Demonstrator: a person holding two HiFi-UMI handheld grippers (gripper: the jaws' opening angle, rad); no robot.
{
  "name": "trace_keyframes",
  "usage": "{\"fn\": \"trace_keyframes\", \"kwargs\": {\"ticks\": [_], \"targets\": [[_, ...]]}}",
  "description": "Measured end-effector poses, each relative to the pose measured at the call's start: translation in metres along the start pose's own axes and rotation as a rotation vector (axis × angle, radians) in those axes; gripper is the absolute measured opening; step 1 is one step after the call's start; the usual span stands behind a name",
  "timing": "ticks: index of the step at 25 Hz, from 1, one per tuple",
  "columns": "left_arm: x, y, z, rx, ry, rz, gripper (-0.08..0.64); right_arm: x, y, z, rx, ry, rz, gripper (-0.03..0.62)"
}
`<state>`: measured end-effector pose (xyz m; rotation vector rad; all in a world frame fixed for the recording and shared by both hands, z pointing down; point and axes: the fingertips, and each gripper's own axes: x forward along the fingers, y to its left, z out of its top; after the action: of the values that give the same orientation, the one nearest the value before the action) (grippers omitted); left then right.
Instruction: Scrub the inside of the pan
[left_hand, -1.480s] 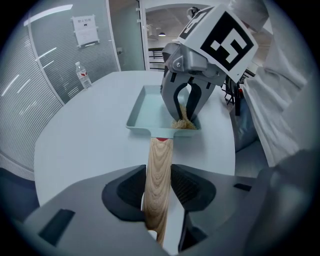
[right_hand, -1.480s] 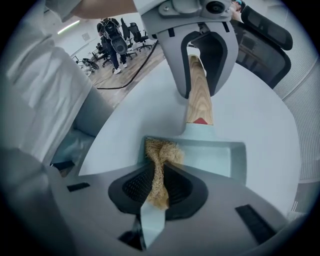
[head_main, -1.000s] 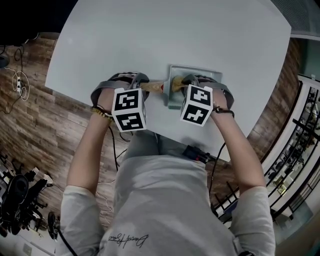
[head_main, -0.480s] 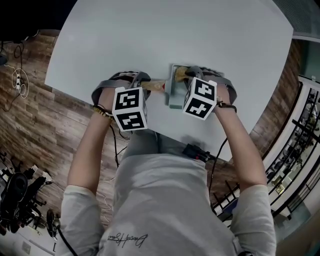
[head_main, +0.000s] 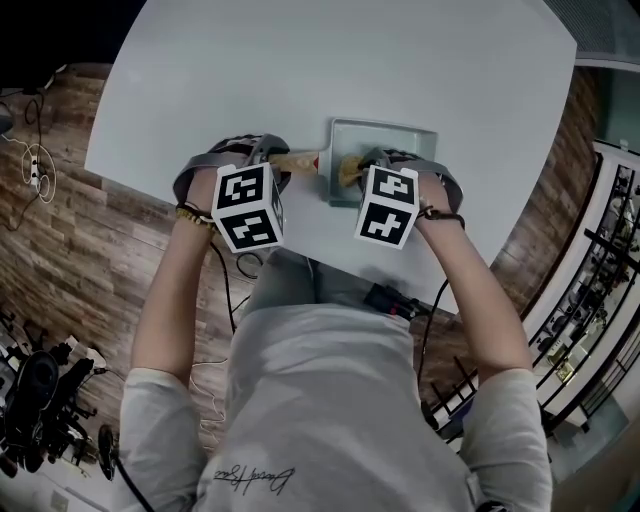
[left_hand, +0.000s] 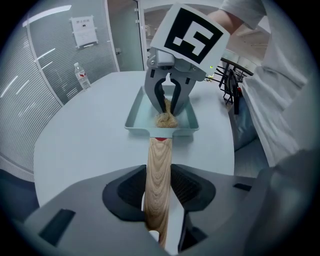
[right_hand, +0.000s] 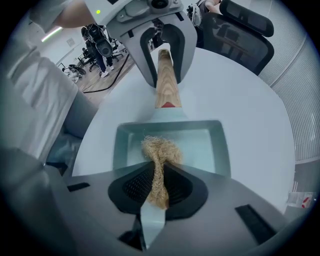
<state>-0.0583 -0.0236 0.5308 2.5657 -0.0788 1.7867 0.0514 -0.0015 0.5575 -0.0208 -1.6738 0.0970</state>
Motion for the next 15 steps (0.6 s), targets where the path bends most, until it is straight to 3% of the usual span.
{"fn": "trace_keyframes", "kwargs": {"ticks": [8, 15], "targets": [[0.001, 0.001, -0.003, -0.013, -0.001, 0.014, 0.158, 0.002, 0.034, -0.003, 0.005, 0.009, 0.129, 0.071], [0.001, -0.001, -0.004, 0.012, 0.013, 0.007, 0.156, 0.002, 0.034, -0.003, 0.008, -0.001, 0.123, 0.071]]}}
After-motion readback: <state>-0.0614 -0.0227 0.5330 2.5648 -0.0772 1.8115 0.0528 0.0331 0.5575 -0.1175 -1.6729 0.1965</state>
